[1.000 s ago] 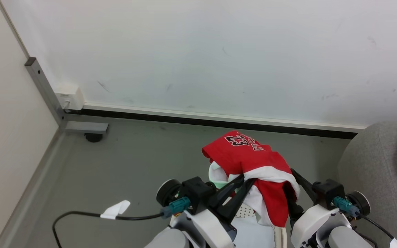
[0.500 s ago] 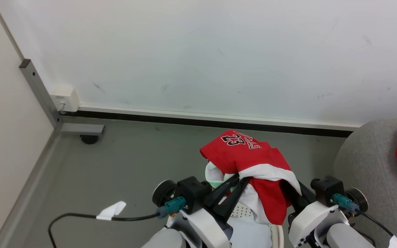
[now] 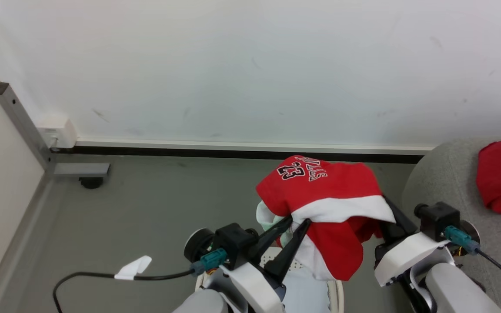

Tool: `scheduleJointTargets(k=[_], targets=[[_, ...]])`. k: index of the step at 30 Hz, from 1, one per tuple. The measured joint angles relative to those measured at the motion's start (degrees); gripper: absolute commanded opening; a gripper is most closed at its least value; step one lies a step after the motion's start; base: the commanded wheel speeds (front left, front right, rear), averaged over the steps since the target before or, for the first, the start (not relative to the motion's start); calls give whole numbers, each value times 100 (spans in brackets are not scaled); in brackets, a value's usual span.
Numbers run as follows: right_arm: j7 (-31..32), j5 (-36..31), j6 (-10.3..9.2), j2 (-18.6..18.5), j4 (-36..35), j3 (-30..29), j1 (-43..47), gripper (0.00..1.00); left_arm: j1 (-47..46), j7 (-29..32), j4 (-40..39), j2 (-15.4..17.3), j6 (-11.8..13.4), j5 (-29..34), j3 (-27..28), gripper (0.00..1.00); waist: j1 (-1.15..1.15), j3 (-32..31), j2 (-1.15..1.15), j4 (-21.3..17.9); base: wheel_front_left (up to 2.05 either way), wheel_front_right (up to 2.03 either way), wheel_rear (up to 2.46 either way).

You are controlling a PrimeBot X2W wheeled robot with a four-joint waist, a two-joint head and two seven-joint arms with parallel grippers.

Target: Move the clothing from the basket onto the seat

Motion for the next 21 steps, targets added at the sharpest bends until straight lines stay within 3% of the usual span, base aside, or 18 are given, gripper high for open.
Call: scheduleJointTargets(k=[1,2,21], targets=[[1,8,0,-16,-59,-80,-32,0,3,-1,1,14,1,0,1,92,0,8,0,-48,0,0,0],[0,13,0,-37,-124,-152,-60,0,7,-7,0,22,3,0,-1,100,0,14,0,-97,0,0,0],[1,-103,0,-624,-1757,-1380,57,0,126,-235,89,176,148,-88,148,100,0,202,0,-1521,0,0,0]])
